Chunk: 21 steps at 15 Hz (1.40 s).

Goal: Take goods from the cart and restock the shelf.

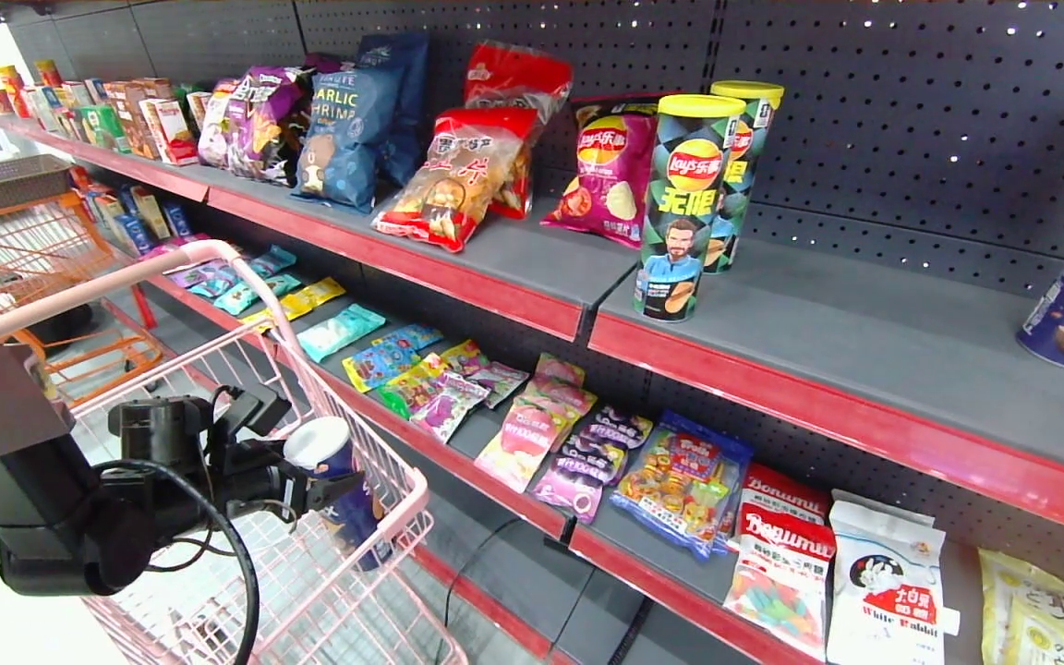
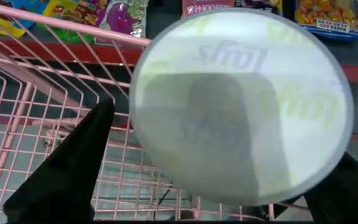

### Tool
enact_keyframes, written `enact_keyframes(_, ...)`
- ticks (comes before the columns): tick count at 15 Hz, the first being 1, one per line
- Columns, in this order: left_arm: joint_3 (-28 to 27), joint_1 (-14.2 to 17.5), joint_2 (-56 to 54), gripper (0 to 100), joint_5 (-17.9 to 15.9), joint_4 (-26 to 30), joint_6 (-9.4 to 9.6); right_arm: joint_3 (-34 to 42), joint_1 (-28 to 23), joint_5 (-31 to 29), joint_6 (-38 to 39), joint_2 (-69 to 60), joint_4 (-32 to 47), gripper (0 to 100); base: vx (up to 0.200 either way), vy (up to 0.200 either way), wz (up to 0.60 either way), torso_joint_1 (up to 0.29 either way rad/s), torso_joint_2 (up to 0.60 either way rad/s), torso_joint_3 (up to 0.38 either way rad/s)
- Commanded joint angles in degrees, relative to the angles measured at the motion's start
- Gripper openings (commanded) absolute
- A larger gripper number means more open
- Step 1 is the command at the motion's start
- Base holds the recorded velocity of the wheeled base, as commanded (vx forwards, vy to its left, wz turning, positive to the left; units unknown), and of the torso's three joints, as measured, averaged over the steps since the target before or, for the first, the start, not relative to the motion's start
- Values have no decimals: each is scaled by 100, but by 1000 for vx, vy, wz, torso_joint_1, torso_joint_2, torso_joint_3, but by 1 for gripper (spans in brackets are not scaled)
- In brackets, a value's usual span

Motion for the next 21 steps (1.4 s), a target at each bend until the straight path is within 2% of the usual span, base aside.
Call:
enact_keyframes(1, -62, -56, 123, 0, 6, -13, -21, 2, 4, 1, -15, 7, -1, 100, 0, 0, 0, 0, 0, 0)
enact_keyframes(6, -44, -135, 79, 0, 6, -189, -38, 2, 4, -7, -24, 7, -1, 100, 0, 0, 0, 0, 0, 0)
enact_keyframes(8, -80, -108, -264, 0, 6, -136, -161, 2, 4, -7, -15, 7, -1, 100, 0, 0, 0, 0, 0, 0)
enact_keyframes(9, -370, -108, -1257, 0, 50, 207, -917, 2, 4, -7, -6, 7, -1, 100, 0, 0, 0, 0, 0, 0)
enact_keyframes(10, -563, -82, -1987, 0, 50, 795, -1155, 2, 4, -7, 20, 7, -1, 100, 0, 0, 0, 0, 0, 0)
enact_keyframes(11, -783, -12, -2725, 0, 50, 1569, -1225, 2, 4, -7, 29, 7, -1, 100, 0, 0, 0, 0, 0, 0)
enact_keyframes(13, -1292, 50, -3929, 0, 94, 2966, -1322, 2, 4, -7, 29, 7, -1, 100, 0, 0, 0, 0, 0, 0)
enact_keyframes(14, -1442, 59, -4430, 0, 270, 3371, -1322, 2, 4, -7, 56, 7, -1, 100, 0, 0, 0, 0, 0, 0)
enact_keyframes(16, -1152, 50, -5212, 0, 718, 3511, -1322, 2, 4, -7, 47, 7, -1, 100, 0, 0, 0, 0, 0, 0)
enact_keyframes(19, -352, 50, -6276, 0, 762, 3590, -1313, 2, 4, -7, 56, 7, -1, 100, 0, 0, 0, 0, 0, 0)
enact_keyframes(21, -203, 41, -6803, 0, 753, 3740, -1269, 11, 4, -7, 56, 7, -1, 100, 0, 0, 0, 0, 0, 0)
